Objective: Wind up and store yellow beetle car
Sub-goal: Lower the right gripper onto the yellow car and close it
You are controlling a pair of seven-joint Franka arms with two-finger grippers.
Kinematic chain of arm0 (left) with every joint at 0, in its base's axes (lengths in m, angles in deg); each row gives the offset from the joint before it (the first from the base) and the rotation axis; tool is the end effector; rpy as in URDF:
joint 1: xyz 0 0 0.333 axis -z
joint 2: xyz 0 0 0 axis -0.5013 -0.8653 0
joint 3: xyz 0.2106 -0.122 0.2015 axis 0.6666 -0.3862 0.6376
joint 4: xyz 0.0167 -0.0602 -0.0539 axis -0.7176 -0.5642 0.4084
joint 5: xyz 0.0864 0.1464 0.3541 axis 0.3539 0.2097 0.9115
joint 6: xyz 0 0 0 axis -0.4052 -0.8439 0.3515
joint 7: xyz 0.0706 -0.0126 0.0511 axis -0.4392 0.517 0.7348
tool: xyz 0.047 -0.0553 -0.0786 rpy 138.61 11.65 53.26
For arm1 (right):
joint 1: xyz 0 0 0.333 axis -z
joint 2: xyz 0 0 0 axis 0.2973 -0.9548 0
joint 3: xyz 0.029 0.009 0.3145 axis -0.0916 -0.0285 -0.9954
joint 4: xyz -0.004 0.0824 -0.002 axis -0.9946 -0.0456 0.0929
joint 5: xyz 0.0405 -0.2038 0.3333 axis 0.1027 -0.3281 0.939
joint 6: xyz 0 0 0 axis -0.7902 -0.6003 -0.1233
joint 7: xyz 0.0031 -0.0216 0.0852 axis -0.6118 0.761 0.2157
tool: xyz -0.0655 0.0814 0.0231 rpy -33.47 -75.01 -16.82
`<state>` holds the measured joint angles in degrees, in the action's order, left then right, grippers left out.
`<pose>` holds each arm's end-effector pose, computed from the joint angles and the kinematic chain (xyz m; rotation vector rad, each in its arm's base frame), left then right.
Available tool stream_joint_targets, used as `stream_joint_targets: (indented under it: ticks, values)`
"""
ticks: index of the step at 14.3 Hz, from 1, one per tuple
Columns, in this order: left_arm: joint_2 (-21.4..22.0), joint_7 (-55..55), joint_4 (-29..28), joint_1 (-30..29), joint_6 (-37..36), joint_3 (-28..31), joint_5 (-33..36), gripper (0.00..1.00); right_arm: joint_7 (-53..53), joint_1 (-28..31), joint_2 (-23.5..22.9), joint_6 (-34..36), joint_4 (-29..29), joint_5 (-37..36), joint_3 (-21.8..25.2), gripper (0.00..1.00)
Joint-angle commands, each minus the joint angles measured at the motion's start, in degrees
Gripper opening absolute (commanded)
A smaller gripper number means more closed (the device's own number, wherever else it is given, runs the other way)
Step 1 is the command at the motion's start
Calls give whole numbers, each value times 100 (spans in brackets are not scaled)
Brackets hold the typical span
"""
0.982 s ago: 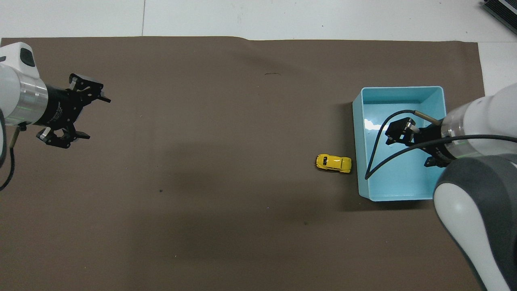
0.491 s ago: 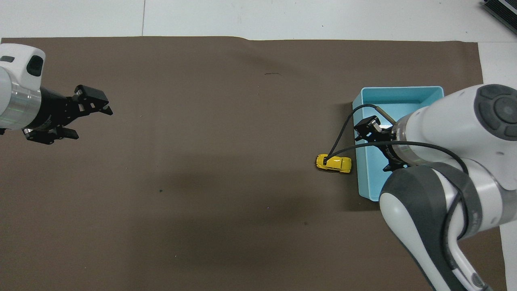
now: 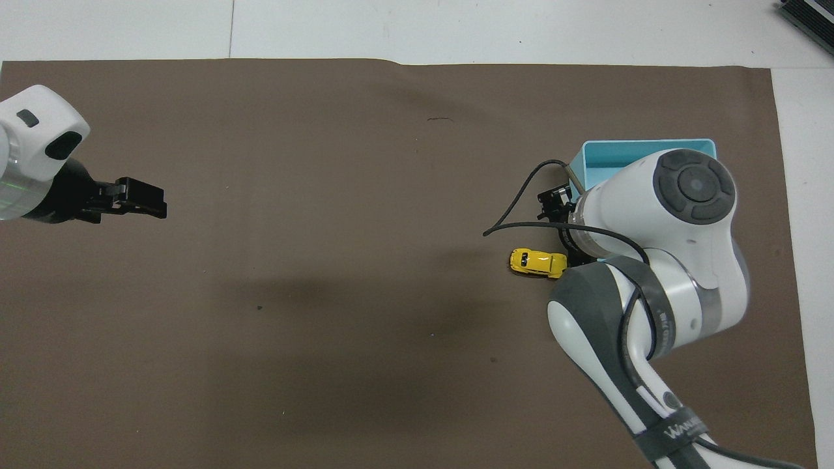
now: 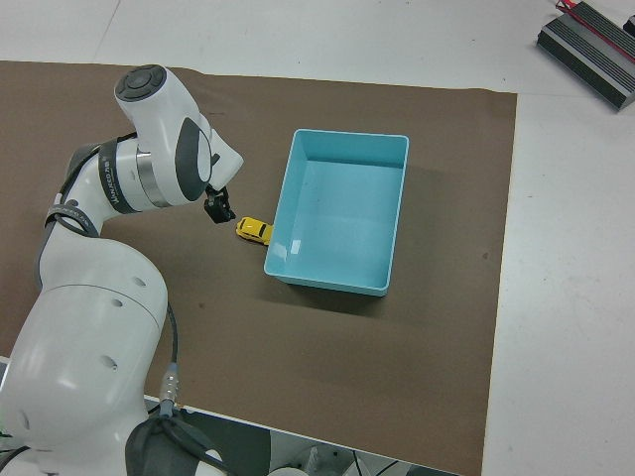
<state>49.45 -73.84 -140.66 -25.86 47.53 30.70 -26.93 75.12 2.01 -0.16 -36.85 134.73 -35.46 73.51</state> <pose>0.5649 -0.0587 0.5622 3.0972 -0.0779 -0.0039 0.5518 0.1712 0.4158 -2.4842 1.8798 0.0124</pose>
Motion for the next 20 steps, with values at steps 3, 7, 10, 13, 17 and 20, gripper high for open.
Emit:
stream_joint_targets:
  ticks: [3, 7, 10, 13, 17, 20]
  values:
    - [497, -113, 67, -54, -382, -27, 162, 100, 318, 8, -30, -1074, 752, 53, 4, 100]
    - [585, -113, 269, -89, -655, -18, 162, 100, 309, 17, -66, -1708, 1228, 44, 4, 100]
    - [594, -60, 269, -106, -620, -9, 118, 100, 344, 175, -110, -2236, 1562, 53, 4, 100]
    - [586, -78, 269, -63, -551, -27, 118, 100, 590, 175, -259, -2674, 1738, 44, 4, 100]
    - [586, -113, 296, -45, -620, -36, 162, 100, 573, 175, -321, -2878, 1897, 44, 4, 100]
    - [411, -122, 680, -63, -838, -36, 215, 100, 494, 114, -321, -2843, 1870, 44, 4, 63]
